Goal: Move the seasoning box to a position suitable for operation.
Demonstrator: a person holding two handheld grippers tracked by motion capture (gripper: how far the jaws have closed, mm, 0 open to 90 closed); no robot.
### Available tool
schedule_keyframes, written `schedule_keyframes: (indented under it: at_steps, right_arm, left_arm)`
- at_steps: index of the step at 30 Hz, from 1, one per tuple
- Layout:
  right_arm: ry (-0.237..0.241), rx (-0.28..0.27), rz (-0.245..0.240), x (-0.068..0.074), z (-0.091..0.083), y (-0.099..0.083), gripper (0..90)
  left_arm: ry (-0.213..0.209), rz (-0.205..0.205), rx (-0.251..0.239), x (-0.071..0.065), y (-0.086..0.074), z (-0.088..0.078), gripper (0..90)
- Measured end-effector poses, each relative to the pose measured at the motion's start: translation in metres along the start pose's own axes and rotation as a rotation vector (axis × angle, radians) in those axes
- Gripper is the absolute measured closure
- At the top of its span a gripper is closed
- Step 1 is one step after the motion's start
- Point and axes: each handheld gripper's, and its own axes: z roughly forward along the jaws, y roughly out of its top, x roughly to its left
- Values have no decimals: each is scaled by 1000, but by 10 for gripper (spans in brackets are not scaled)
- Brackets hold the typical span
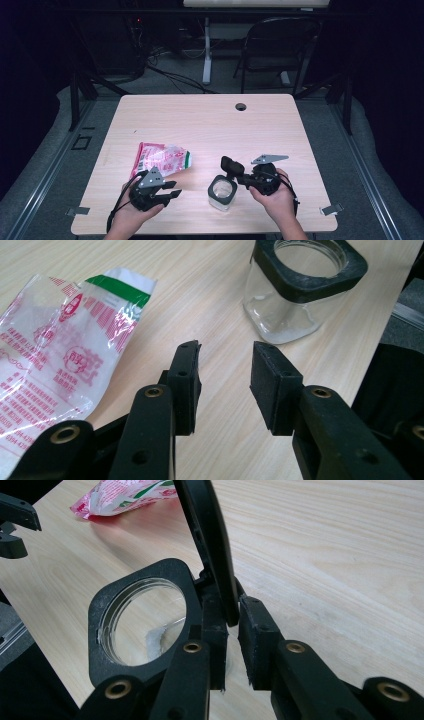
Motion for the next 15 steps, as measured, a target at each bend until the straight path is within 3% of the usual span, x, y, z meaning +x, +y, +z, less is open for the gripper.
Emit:
schedule_keyframes:
  at_steps: [8,15]
  right_arm:
    - [-3,-18,5,0,6,5,818]
    - [11,-22,1,2,3,4,746]
  left_arm:
    - [32,-21,-2,13,-9,0,637]
    - [54,-38,12,22,-14,2,645]
